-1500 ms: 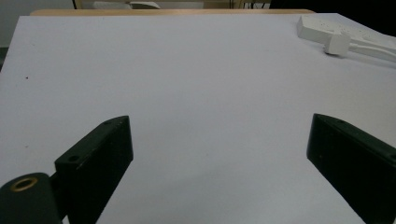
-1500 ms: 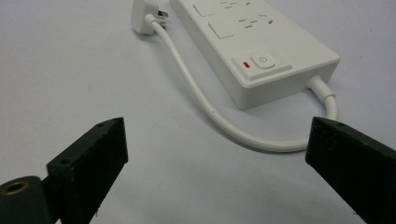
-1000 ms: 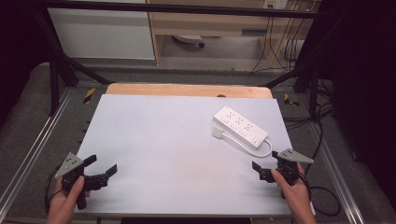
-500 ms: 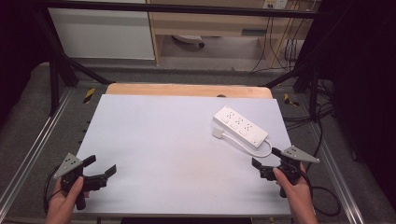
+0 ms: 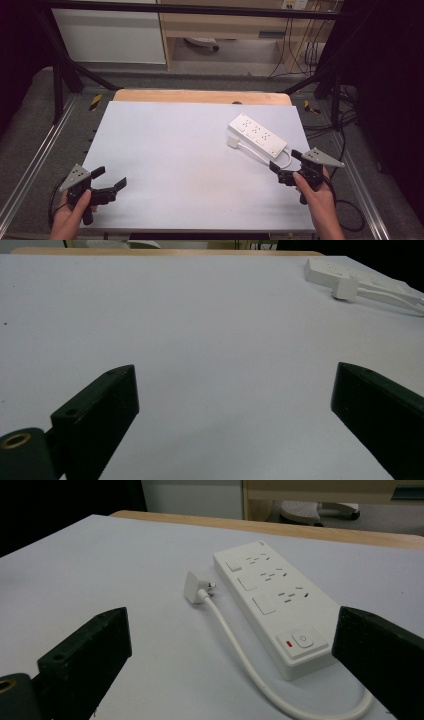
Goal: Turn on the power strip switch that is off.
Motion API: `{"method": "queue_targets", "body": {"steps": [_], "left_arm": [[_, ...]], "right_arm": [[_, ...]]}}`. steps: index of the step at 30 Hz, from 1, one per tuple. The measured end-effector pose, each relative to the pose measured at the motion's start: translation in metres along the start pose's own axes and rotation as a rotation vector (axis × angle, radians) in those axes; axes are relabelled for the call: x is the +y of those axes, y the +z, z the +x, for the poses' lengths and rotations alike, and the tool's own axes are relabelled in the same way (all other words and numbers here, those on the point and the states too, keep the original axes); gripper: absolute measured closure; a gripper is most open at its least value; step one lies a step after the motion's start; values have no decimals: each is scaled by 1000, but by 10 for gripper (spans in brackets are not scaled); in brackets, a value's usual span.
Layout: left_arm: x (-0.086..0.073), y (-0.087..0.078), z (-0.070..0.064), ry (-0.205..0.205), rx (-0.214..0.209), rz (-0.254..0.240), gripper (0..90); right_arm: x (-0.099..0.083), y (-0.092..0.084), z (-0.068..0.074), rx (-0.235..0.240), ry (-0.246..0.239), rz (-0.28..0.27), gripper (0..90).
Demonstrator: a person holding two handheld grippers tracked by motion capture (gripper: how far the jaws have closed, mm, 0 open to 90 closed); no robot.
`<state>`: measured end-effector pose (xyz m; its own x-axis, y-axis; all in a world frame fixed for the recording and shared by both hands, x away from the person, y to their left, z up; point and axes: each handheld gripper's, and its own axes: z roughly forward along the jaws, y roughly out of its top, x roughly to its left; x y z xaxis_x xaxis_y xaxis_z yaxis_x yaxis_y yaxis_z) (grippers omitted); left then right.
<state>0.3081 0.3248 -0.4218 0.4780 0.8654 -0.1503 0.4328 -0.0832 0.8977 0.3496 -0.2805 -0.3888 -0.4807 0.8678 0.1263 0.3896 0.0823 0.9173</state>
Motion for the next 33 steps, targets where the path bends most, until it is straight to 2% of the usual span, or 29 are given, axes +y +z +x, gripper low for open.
{"method": "queue_targets", "body": {"steps": [5,8,10,12,14,19,25,33], "left_arm": [[0,0,-1,3,-8,1,51],[0,1,-1,2,-6,3,52],[0,0,0,1,-2,0,53],[0,-1,1,-3,4,-6,54],[0,-1,1,-3,8,-6,54],[0,-2,2,-5,13,-10,55],[0,-1,3,-10,15,-13,56],[-1,-1,2,-7,12,-4,56]], "right_arm": [[5,0,0,1,0,-4,27],[10,-1,-1,-15,-8,-17,25],[13,0,-1,-51,-13,-35,25],[16,0,-2,-74,6,-54,34],[19,0,-4,-59,17,-64,31],[25,3,-4,-56,2,-60,31],[40,12,0,-25,-52,-26,31],[56,24,2,-12,-88,-15,26]]}}
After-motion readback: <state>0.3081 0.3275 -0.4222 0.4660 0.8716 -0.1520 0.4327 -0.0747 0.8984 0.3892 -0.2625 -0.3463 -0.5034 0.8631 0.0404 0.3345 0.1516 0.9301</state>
